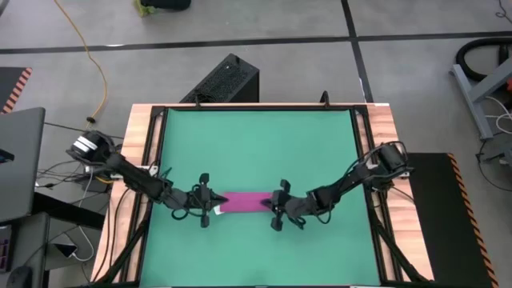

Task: Roll towel into tight, uniform cylinder
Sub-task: Roll the pink towel, then return to Home Position

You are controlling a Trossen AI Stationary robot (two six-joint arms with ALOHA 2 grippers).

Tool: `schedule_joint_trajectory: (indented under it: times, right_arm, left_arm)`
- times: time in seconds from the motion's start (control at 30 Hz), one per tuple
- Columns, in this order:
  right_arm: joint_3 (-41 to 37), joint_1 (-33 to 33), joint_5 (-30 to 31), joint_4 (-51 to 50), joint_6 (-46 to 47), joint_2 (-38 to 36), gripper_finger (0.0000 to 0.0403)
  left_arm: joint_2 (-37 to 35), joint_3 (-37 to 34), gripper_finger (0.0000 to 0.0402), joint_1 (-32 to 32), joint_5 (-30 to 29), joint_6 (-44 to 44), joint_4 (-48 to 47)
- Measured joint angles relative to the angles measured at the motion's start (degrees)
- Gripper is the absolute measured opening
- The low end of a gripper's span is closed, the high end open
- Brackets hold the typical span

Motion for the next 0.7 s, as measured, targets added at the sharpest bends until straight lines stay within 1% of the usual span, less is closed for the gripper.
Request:
schedule_joint_trajectory:
  times: [0.1,0.17,0.27,0.33,0.47,0.57,0.7]
  right_arm:
    - [-1.3,0.1,2.4,0.1,3.9,2.2,0.0018]
    - [-2.5,0.1,2.7,1.7,7.0,3.6,0.0018]
    - [-3.9,0.2,3.1,5.8,9.9,5.9,0.0018]
    - [-4.1,0.3,3.4,6.7,10.8,7.0,0.0018]
    - [-4.1,0.3,3.4,8.9,11.1,8.1,0.0018]
    - [-4.2,0.2,3.4,11.3,9.0,7.9,0.0018]
    - [-4.3,0.2,3.3,11.2,5.9,5.2,0.0019]
  left_arm:
    - [6.4,0.0,0.0,0.0,0.0,0.4,6.9]
    - [10.6,0.0,0.0,0.0,0.2,0.2,10.9]
    - [15.0,0.1,0.0,0.0,0.3,-1.0,14.5]
    - [16.7,0.1,0.0,0.0,0.3,-1.8,15.2]
    - [17.5,0.1,0.0,0.0,0.3,-2.3,15.9]
    - [17.3,0.1,0.0,0.0,0.4,-2.0,17.2]
    - [13.3,0.1,0.0,0.0,1.1,-1.0,17.3]
